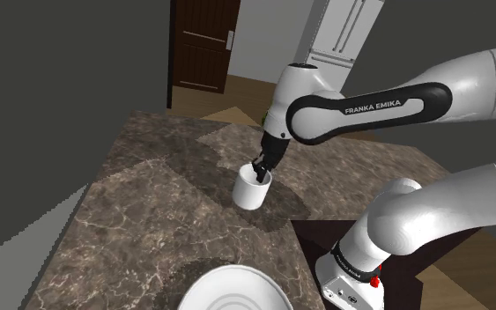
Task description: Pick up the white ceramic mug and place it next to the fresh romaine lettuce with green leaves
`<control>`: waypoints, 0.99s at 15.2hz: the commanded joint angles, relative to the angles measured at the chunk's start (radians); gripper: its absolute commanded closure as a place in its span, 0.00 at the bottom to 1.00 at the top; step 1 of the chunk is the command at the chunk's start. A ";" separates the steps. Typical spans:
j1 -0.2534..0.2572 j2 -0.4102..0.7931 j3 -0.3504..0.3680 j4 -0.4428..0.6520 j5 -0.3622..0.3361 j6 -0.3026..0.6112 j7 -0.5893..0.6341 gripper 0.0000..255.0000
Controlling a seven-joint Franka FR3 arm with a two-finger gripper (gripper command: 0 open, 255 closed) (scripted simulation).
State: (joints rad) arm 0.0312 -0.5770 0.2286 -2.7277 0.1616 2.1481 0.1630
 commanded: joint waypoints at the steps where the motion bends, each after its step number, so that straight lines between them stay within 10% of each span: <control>1: 0.001 -0.017 -0.002 0.019 -0.001 -0.036 0.003 1.00; 15: -0.005 -0.082 -0.027 0.167 -0.020 -0.249 0.006 1.00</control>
State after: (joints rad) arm 0.0270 -0.6543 0.2039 -2.5696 0.1429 1.9130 0.1692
